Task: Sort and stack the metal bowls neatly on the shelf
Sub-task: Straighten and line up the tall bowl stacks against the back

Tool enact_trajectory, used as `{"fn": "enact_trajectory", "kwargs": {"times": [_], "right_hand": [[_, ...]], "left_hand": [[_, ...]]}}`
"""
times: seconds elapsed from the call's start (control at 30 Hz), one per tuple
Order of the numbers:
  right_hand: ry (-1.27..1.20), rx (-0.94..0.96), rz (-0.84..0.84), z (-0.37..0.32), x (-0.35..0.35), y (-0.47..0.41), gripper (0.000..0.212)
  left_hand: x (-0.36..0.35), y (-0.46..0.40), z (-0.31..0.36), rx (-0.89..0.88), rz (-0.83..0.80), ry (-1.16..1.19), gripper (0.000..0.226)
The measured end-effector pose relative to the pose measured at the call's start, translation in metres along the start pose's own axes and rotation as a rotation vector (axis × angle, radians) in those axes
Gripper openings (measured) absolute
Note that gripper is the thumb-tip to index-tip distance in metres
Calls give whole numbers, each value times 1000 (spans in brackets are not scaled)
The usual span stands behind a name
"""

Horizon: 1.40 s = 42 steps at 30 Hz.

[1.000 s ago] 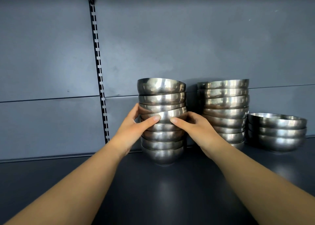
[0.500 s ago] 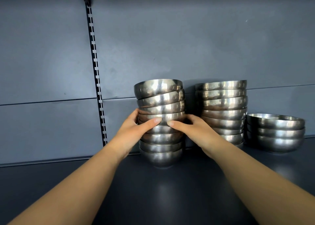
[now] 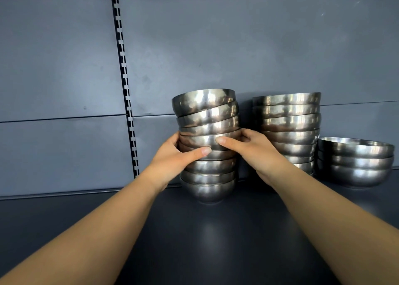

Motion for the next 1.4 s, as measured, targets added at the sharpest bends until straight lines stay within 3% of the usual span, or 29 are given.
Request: {"fn": "enact_trajectory", "kwargs": {"times": [0.27,0.43,0.57,0.77,0.93,1.23,1.4], "right_hand": [[88,41,-48,-2,-4,1,30],[137,54,-47,2,-3,8,55],[106,32,-32,7,-3,11,45],[33,-6,-52,14,-10,14,62],[91,-16,-52,23,-7,13,45],[89,20,-38,21,-4,6,43],[113,25,-41,21,-4,7,55]], "left_hand": [[-1,-4,-9,1,-1,8,50],[-8,-3,-17,27,-62,28,82],[-12,1,-17,10,-76,-40,92],[-14,5,-20,10,-91,-79,76],[-12,8,-19,27,-81,-75,77],[-5,4,-20,46,-9,-87,81],[-4,6,-24,61,14,-109,87]]}}
Point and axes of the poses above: each hand's wrist, its own y-axis away from the middle knuckle, its own x-axis out of the back of the hand, z = x × y, the point moved 10 cm from there along -y, towards the middle knuckle, and after that the axes turned 14 degrees about x, right-handed, at the moved point
